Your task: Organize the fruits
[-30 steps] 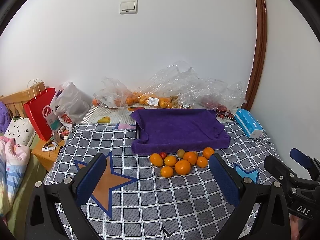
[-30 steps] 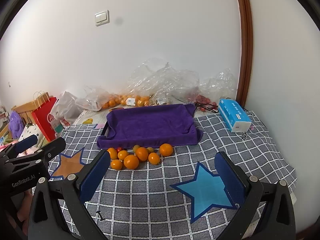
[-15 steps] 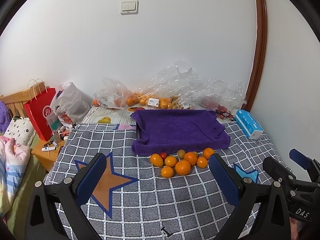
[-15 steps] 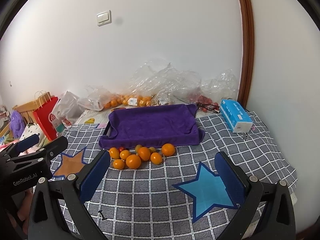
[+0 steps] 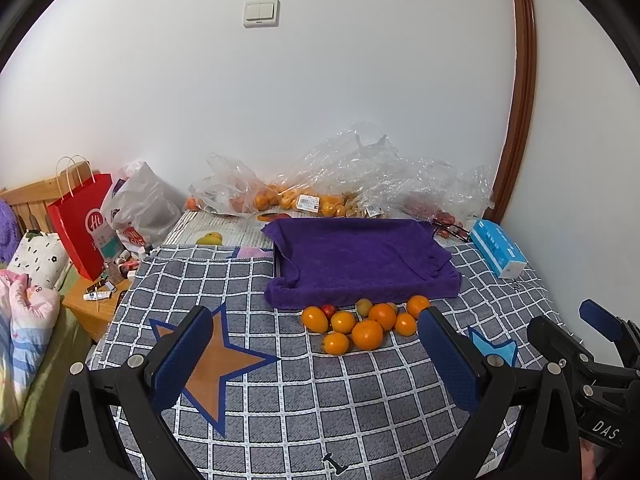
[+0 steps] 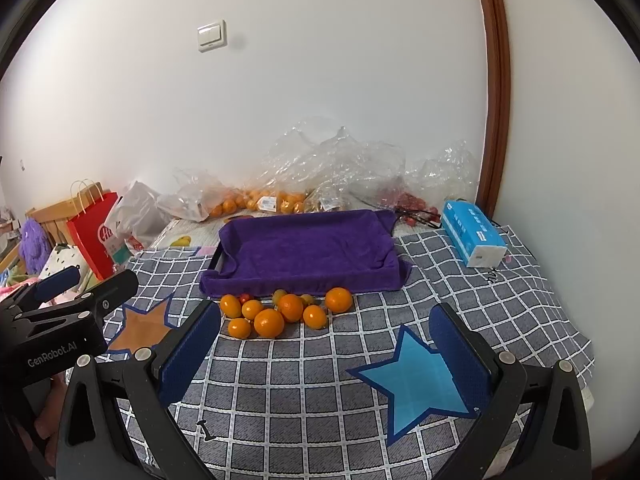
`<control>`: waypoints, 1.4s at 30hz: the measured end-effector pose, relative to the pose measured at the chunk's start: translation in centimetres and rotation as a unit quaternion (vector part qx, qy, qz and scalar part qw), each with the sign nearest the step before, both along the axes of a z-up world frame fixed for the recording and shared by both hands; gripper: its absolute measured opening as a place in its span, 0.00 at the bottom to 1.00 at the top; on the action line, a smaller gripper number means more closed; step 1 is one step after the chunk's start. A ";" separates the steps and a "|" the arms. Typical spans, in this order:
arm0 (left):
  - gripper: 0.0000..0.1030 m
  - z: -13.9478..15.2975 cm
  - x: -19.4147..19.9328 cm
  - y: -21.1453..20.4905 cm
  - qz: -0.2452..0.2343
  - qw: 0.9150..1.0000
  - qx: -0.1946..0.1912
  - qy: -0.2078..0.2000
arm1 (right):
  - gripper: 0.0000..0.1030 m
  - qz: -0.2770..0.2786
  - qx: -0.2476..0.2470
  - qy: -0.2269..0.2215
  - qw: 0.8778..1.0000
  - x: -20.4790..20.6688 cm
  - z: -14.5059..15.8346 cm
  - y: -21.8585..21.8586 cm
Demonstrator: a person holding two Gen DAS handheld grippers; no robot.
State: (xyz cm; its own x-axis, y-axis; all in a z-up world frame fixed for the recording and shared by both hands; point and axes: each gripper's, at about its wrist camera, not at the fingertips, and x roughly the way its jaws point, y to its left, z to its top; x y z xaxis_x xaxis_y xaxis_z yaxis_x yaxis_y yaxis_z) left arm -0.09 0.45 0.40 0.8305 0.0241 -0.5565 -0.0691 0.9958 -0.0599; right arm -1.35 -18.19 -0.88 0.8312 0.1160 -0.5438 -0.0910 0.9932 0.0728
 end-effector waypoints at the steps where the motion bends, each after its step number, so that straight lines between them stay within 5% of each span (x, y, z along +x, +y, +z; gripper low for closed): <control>1: 1.00 0.0 0.0 0.0 0.000 1.000 0.000 -0.001 | 1.00 0.000 0.000 0.000 1.000 0.0 0.0 0.0; 25: 1.00 -1.5 2.2 1.3 -0.003 1.000 -0.003 0.011 | 1.00 0.010 0.004 0.005 1.000 2.5 -1.8 -0.1; 36: 1.00 -5.1 5.8 4.2 0.010 0.999 -0.003 0.045 | 1.00 -0.006 -0.037 0.034 0.999 6.6 -6.0 -0.5; 42: 0.99 -7.9 8.4 5.5 0.011 0.997 0.000 0.076 | 1.00 0.001 0.004 0.062 0.998 9.2 -9.4 -1.4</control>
State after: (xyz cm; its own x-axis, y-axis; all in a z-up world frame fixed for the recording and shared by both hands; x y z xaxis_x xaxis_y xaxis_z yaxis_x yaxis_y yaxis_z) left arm 8.27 5.91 -7.55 0.7356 0.0413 -0.6761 -0.0990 0.9940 -0.0470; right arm 7.84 -19.62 -10.28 0.7575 0.1224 -0.6413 -0.0829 0.9923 0.0915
